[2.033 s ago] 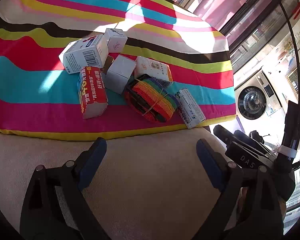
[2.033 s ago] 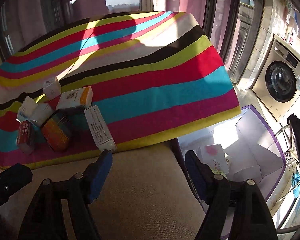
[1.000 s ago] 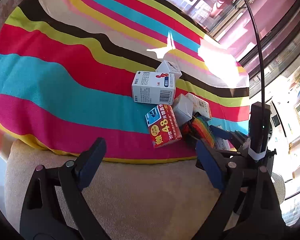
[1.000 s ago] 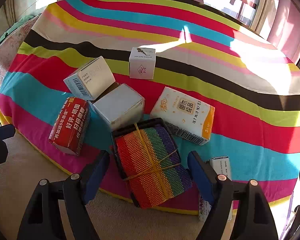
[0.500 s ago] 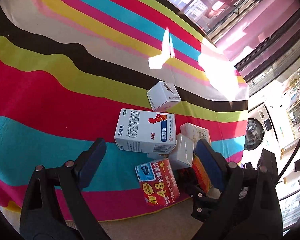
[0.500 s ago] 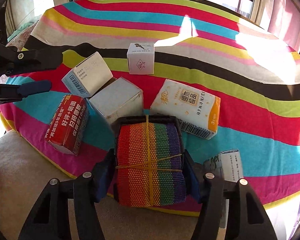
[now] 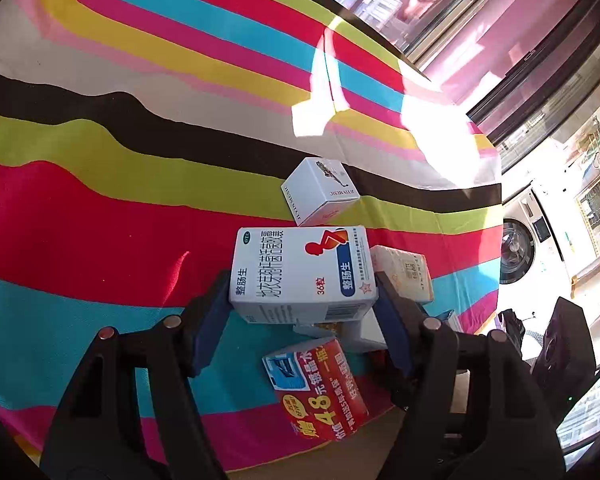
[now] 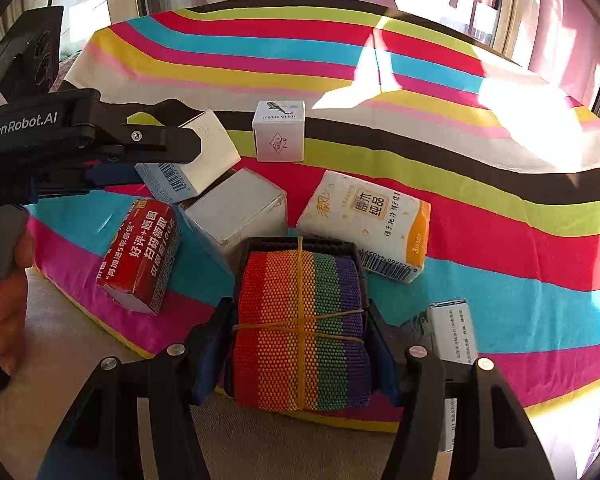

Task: Organize objects
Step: 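Grasp the rainbow bundle with the right gripper while the left grasps the white milk carton, then carry the rainbow bundle and milk carton over the storage box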

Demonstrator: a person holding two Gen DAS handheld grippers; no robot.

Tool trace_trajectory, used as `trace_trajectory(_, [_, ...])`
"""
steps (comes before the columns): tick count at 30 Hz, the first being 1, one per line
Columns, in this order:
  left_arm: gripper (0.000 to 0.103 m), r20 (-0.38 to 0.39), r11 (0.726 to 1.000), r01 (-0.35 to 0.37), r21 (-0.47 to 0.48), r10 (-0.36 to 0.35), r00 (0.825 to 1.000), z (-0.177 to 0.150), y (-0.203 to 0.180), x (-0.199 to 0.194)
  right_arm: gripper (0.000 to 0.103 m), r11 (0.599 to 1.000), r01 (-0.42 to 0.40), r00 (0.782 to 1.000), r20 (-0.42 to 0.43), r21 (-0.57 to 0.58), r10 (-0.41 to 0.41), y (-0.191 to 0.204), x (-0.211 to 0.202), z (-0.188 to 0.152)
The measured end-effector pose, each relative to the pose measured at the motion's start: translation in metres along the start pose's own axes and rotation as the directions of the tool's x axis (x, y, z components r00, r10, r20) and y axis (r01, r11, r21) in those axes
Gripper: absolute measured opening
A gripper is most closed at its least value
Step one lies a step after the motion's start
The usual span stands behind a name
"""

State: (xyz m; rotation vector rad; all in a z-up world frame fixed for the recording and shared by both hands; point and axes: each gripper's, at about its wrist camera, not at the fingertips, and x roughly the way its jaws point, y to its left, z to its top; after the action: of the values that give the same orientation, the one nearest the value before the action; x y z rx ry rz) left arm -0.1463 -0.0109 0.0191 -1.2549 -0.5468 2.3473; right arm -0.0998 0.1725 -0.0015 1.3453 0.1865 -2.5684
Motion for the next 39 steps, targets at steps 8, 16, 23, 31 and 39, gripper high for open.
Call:
trace_trajectory(8, [0.072,0.087,0.995,-0.105,0.0,0.104,0.991,-0.023,-0.02,-0.031,0.062,0.998,0.062,0.996,0.069,0.005,-0.062,0.0,-0.018,-0.002])
trace_trajectory(16, [0.072,0.15,0.994,-0.111,0.021,0.107,0.983,-0.051,-0.049,-0.049,0.062,0.992,0.082,0.99,0.109,0.093,-0.092,-0.017,-0.044,-0.01])
trace_trajectory(23, [0.072,0.102,0.995,-0.052,0.08,0.044,0.994,-0.074,-0.082,-0.04,0.062,0.98,0.081,0.989,0.108,0.183,-0.102,-0.033,-0.065,-0.027])
trace_trajectory(31, [0.072,0.041,0.988,-0.011,0.154,0.005,0.999,-0.089,-0.114,-0.025,0.062,0.951,0.111,0.986,0.085,0.287,-0.14,-0.06,-0.087,-0.053])
trace_trajectory(39, [0.072,-0.033,0.974,0.049,0.22,-0.043,0.999,-0.104,-0.15,-0.004,0.062,0.9,0.17,0.979,0.033,0.401,-0.199,-0.101,-0.109,-0.089])
